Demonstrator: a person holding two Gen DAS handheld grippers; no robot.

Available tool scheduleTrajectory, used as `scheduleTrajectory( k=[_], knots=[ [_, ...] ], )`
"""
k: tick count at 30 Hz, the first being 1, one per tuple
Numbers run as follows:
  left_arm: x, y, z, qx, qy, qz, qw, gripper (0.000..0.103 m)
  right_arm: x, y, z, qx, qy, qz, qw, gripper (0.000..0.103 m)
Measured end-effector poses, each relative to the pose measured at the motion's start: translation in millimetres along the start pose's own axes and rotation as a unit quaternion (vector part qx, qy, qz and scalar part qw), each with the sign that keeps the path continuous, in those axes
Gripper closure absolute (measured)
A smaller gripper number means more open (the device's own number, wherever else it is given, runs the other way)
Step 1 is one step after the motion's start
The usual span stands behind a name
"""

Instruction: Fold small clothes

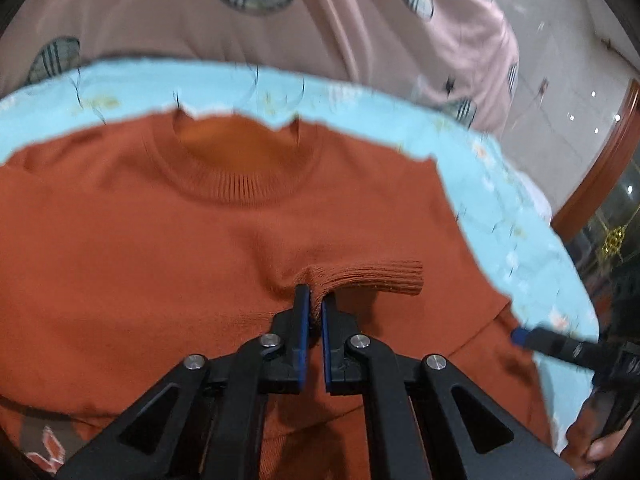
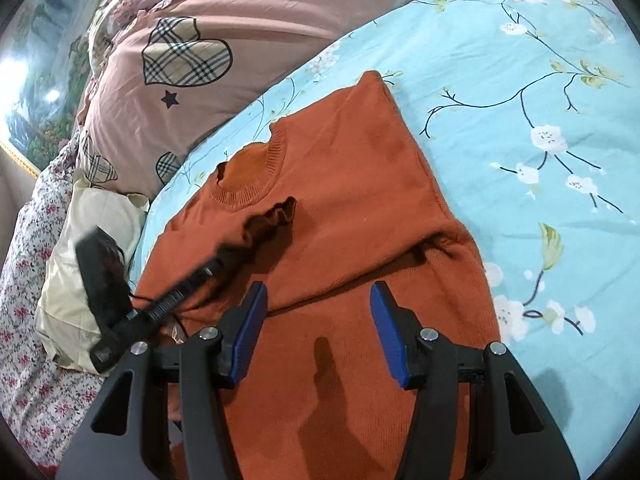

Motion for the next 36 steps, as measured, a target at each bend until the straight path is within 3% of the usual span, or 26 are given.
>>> scheduleTrajectory(
  k=[3, 4, 5, 8, 11, 15, 18, 21, 22, 23, 24, 28, 31, 36],
  knots=[
    [-7.3, -9.9, -7.0, -0.002, -0.008, -0.007, 0.9999, 0.074, 2.1, -4.1, 12.2, 0.007, -0.007, 0.009, 1.000, 0.048],
    [-9.1, -12.5, -13.2, 0.000, -0.006, -0.008, 1.0000, 0.058, 3.2, -6.5, 15.9, 0.009, -0.008, 0.011, 1.000, 0.048],
    [-10.2, -16.8, -22.8, 0.004, 0.004, -0.008, 1.0000, 0.050, 4.1, -10.2, 21.6, 0.014, -0.011, 0.013, 1.000, 0.048],
    [-13.3, -32.6, -55.8, 0.015, 0.025, -0.010, 0.9995, 0.050, 5.2, -23.5, 39.0, 0.029, -0.022, 0.020, 0.999, 0.048],
    [-20.7, -70.1, -98.4, 0.069, 0.052, -0.015, 0.9962, 0.046, 7.3, -31.3, 59.4, 0.028, -0.031, 0.018, 0.999, 0.048],
    [-31.4, -151.3, -146.6, 0.186, 0.078, -0.059, 0.9777, 0.046, 7.0, -34.6, 93.0, 0.017, -0.048, 0.019, 0.999, 0.048],
    [-39.3, -204.0, -159.2, 0.227, 0.068, -0.108, 0.9655, 0.047, 4.5, -39.1, 111.7, 0.014, -0.056, 0.016, 0.998, 0.048],
    [-42.7, -233.5, -153.7, 0.237, 0.050, -0.126, 0.9619, 0.048, 5.2, -47.0, 117.9, 0.016, -0.053, 0.015, 0.998, 0.050],
    [-41.9, -238.5, -149.8, 0.234, 0.047, -0.134, 0.9619, 0.048, 6.1, -50.0, 118.7, 0.018, -0.050, 0.012, 0.999, 0.064],
    [-38.4, -241.7, -145.1, 0.230, 0.045, -0.142, 0.9618, 0.048, 7.0, -53.8, 120.2, 0.017, -0.051, 0.006, 0.999, 0.089],
    [-33.6, -244.2, -141.0, 0.232, 0.045, -0.142, 0.9612, 0.048, 8.7, -57.3, 120.1, 0.020, -0.051, 0.004, 0.998, 0.095],
    [-15.1, -249.8, -136.2, 0.241, 0.049, -0.129, 0.9605, 0.052, 42.4, -80.8, 83.3, 0.053, 0.010, -0.017, 0.998, 0.096],
    [-12.7, -256.3, -133.5, 0.242, 0.049, -0.124, 0.9610, 0.052, 72.1, -69.0, 43.3, 0.027, 0.073, -0.043, 0.996, 0.096],
    [-16.5, -254.0, -133.2, 0.248, 0.057, -0.111, 0.9606, 0.055, 60.3, -7.3, 58.5, -0.028, 0.033, -0.019, 0.999, 0.096]
  ],
)
Point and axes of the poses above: each gripper's, at about its wrist camera, not at the fingertips, and z roughly the way its jaws point, y to its right, x to its top, the point moved 9 cm from there along z, roughly the way its jaws point, and after that the axes turned 9 degrees about y, right-handed, at the moved point
